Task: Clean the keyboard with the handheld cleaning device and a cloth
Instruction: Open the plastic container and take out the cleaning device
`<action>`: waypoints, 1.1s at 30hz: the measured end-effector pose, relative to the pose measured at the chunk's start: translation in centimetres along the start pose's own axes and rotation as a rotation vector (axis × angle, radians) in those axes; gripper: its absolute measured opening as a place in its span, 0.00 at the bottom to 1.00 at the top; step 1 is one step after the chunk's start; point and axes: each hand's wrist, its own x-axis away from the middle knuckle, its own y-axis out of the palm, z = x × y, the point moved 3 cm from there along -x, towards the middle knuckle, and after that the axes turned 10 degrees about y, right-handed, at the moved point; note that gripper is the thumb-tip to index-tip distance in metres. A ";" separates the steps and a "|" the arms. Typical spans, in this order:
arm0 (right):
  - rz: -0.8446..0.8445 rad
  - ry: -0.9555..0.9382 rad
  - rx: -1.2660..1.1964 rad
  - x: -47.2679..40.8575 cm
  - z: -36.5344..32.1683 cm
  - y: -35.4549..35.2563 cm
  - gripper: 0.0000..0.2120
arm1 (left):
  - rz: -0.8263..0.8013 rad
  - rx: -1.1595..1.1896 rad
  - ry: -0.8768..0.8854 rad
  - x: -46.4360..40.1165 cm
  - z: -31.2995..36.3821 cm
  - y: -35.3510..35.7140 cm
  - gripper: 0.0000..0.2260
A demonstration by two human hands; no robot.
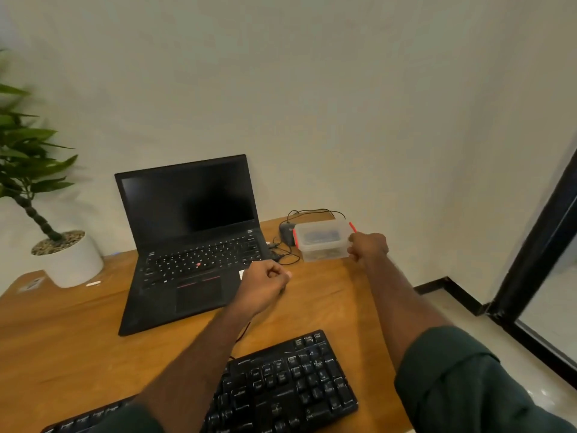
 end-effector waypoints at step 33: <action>0.152 -0.451 0.117 15.7 12.7 -10.3 0.12 | 0.132 0.206 -0.073 1.4 -0.9 6.1 0.07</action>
